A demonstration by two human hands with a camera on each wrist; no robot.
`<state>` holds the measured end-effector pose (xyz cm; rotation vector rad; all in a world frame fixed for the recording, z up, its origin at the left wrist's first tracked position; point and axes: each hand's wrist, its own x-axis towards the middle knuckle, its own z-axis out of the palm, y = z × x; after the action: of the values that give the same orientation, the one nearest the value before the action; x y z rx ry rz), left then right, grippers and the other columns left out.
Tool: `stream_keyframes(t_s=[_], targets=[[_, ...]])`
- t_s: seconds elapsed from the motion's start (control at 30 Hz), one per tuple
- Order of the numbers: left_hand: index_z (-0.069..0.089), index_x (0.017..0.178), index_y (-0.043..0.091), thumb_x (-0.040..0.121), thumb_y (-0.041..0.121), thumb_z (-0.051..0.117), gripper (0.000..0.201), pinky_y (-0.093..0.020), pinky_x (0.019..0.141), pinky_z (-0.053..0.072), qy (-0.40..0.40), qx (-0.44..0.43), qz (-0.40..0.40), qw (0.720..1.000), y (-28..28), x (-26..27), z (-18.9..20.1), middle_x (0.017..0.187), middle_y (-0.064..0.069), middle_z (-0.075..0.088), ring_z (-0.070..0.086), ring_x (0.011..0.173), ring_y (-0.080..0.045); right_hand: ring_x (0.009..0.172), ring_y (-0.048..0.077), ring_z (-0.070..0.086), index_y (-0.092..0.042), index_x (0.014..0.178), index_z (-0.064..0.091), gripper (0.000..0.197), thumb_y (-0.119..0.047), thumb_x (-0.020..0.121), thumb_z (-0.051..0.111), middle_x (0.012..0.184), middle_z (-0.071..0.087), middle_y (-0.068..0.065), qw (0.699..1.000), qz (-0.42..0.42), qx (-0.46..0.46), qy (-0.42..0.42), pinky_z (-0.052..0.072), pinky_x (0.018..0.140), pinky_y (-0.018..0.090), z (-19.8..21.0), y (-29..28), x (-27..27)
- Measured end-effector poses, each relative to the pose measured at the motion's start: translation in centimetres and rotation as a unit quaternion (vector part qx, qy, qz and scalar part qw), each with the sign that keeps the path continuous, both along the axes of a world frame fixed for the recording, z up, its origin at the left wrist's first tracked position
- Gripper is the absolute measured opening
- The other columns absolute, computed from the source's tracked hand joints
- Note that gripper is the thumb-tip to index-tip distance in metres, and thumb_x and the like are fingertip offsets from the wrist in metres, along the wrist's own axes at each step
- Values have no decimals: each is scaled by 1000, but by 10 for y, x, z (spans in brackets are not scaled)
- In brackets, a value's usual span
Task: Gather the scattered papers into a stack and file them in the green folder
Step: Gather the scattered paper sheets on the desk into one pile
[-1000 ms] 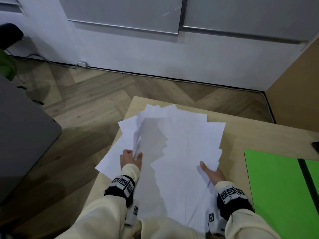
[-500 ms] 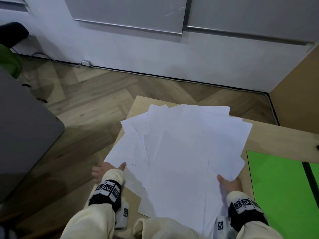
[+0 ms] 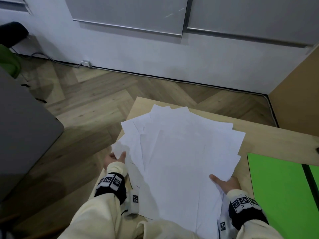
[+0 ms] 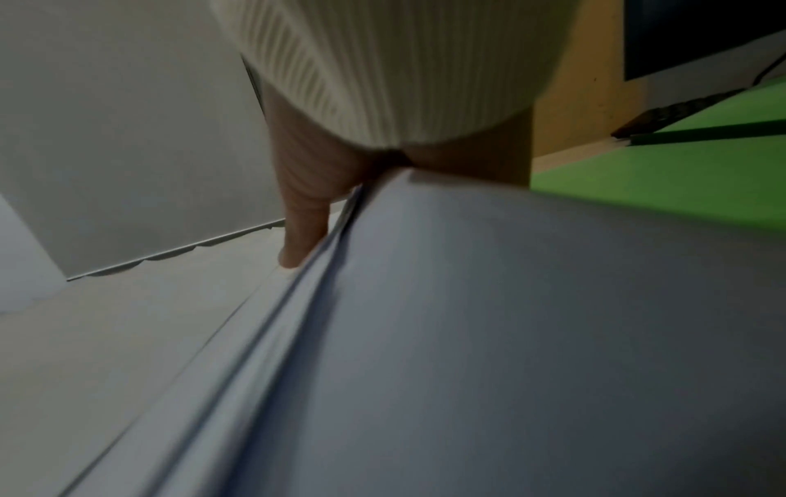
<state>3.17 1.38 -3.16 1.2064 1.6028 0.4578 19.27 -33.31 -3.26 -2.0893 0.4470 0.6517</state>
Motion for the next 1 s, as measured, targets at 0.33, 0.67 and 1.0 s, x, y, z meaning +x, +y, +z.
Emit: stream_keyframes(t_s=[0.33,0.67,1.0], targets=[[59,117,4,66,26,79,59,-45,97,49,112,-9,-132,985,-16,23,6,120,-20,64,57,114,-39,95,23,56,-1,104,60,49,-21,66,83,109,62,14,998,41,24,33,43,91,32,-2,-3,8],[61,116,-2,78,-7,57,39,-30,89,44,-10,63,-104,993,-5,17,36,102,-18,65,60,97,-23,113,39,58,11,116,57,51,-9,73,76,123,61,24,999,-34,-29,14,43,98,41,-9,-7,2],[46,132,-5,74,19,77,70,-43,106,42,52,-89,-82,991,6,7,29,135,-20,54,55,121,-38,105,35,59,10,114,58,58,-16,68,82,115,63,20,999,-12,-27,41,42,89,35,0,-9,6]])
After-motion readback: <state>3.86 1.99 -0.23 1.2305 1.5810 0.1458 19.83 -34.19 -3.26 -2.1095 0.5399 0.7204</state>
